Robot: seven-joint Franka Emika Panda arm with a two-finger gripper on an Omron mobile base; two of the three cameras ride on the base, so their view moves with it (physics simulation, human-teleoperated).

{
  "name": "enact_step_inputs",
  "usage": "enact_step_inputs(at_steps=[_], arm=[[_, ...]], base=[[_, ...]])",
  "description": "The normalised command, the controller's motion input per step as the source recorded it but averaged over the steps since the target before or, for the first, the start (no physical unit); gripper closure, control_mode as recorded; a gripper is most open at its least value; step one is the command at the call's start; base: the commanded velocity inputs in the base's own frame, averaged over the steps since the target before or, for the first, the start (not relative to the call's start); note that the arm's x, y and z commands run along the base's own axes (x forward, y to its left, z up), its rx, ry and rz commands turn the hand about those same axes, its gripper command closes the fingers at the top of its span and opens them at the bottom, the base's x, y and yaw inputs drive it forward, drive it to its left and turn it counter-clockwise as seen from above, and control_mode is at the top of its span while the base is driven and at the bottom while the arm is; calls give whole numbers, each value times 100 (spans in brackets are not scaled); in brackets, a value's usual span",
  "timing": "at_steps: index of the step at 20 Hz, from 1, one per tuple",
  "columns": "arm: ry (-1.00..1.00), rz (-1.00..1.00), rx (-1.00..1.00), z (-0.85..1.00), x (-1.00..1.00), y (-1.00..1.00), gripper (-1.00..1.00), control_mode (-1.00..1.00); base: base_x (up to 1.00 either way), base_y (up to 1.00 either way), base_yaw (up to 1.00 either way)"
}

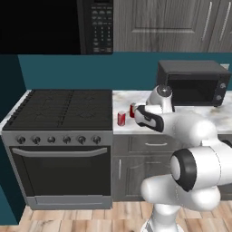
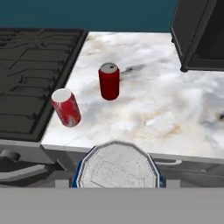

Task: Four empty soda cans are scattered around the kitchen. Gather all the cans and cluster them next to the stove for recycling.

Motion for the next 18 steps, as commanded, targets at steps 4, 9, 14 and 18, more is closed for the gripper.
enact_step_inputs(at_steps=[4,9,14,18], arm=[[0,0,0,-11,18,6,100,-100],[0,0,0,-9,18,3,100,-100],[0,0,0,-11,21,0,100,-100],[0,0,0,-12,21,0,100,-100]], base=[[0,0,0],[0,0,0],[0,0,0],[0,0,0]])
